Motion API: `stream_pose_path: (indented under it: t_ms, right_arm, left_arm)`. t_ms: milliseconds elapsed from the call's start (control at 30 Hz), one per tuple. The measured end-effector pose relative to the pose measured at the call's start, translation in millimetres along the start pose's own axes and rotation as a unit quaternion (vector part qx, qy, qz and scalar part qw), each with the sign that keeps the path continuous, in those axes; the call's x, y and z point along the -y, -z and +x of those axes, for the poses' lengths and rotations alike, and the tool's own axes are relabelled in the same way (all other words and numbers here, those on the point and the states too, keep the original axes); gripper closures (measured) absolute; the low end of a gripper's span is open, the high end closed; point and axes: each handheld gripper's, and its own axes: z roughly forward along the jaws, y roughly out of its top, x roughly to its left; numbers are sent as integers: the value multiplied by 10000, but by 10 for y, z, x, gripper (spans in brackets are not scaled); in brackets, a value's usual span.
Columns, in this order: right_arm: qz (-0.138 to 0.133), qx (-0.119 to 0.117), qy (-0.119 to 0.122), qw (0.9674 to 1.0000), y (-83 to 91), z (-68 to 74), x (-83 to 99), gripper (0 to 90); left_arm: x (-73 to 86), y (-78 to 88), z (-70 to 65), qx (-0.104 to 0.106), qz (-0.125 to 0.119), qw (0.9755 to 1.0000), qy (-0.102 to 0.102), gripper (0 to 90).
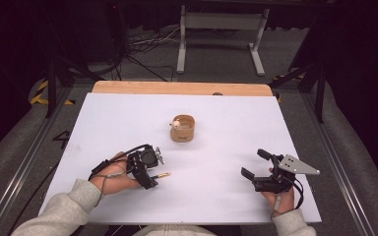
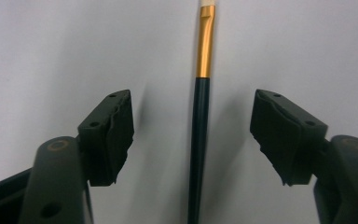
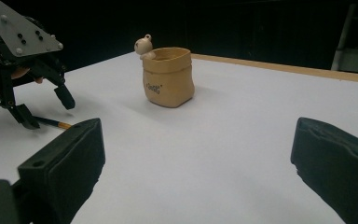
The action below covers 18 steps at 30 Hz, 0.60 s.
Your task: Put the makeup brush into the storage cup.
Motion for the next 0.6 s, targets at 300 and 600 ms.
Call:
stream_pose_path:
  t_ms: [300, 600]
  right_arm:
    - [0, -6, 13, 10000, -1, 1, 0, 33]
    - [2, -11, 15, 10000, -2, 0, 0, 34]
  left_arm:
    - [-21, -31, -19, 44, 176, 9998, -53, 455]
    - [-44, -16, -34, 14, 293, 9995, -110, 582]
